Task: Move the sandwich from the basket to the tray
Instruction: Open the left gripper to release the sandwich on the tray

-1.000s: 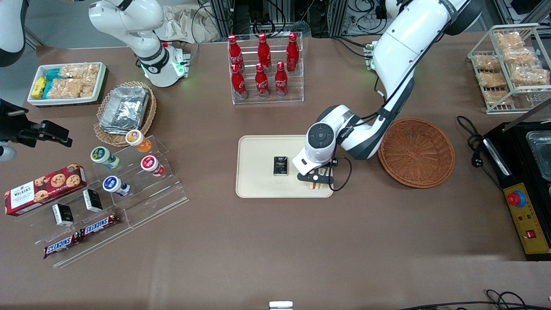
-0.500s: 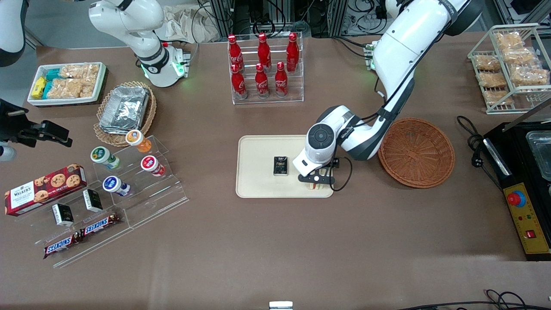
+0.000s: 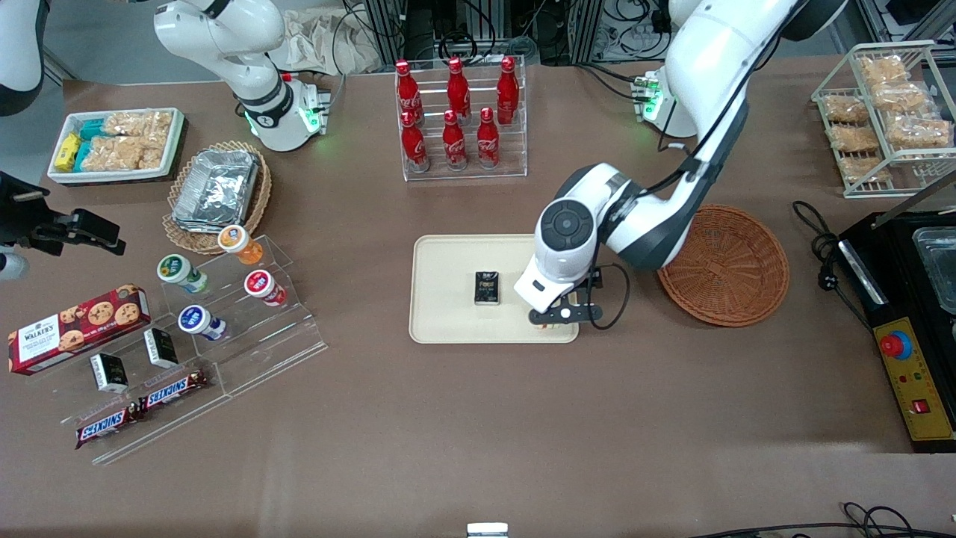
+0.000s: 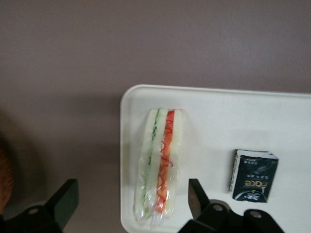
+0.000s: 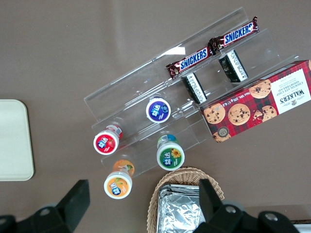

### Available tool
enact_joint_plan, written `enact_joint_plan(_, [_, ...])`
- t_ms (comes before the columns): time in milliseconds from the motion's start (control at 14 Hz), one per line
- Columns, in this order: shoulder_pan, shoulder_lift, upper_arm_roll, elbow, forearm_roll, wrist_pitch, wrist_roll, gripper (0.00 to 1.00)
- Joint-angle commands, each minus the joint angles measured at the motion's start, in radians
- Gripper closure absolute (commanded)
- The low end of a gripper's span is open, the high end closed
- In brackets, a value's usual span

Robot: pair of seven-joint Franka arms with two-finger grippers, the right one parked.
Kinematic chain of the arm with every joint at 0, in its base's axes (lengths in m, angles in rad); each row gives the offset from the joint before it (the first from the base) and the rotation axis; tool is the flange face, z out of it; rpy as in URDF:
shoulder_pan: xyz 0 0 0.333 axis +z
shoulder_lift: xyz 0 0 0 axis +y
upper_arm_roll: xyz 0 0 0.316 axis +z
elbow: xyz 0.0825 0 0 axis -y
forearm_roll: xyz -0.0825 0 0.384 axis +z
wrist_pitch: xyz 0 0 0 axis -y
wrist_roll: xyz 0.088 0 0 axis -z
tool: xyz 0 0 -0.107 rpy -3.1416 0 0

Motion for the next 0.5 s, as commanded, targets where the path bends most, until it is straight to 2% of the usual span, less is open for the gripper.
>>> enact_joint_plan(0, [0.047, -0.136, 0.009, 0.008, -0.028, -0.09, -0.041, 0.0])
enact_joint_plan(214, [0.132, -0.207, 0.015, 0.097, -0.087, -0.215, -0.023, 0.0])
enact_joint_plan(429, [0.159, -0.286, 0.059, 0.121, -0.114, -0.236, -0.011, 0.0])
